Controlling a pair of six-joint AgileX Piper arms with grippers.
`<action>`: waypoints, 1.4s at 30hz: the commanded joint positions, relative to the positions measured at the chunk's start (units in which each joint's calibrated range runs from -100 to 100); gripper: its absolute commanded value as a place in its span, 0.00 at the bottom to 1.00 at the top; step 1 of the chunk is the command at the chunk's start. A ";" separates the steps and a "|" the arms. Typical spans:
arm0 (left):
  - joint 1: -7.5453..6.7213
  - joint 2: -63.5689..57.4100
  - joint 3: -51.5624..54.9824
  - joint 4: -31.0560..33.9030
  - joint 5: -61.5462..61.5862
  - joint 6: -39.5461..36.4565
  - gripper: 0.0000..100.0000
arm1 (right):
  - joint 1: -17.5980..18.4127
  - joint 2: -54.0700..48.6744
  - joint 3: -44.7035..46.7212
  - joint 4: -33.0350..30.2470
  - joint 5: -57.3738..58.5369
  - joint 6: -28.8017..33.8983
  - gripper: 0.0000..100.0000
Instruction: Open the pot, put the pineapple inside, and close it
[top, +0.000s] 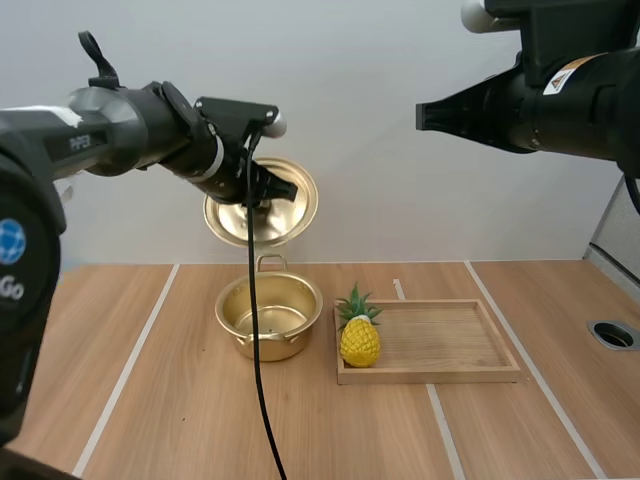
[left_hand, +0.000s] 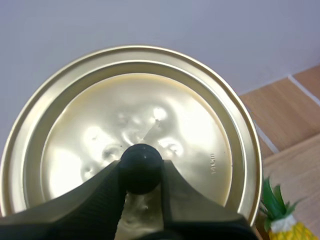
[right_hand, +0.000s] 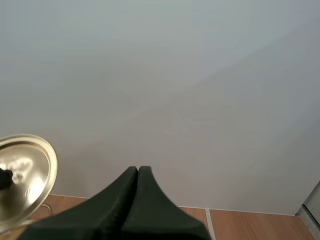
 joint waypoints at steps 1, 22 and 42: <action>-0.22 -5.16 -0.47 -1.37 -8.82 0.27 0.00 | -0.17 -0.06 -0.36 0.29 0.33 -0.34 0.00; -0.13 -31.27 -3.13 -1.37 -24.46 -1.37 0.00 | -0.17 -0.06 -0.36 3.25 4.39 -0.79 0.00; 3.06 -39.63 -4.96 1.92 -23.22 -6.84 0.00 | -0.17 -0.06 -0.36 12.65 9.20 -9.63 0.00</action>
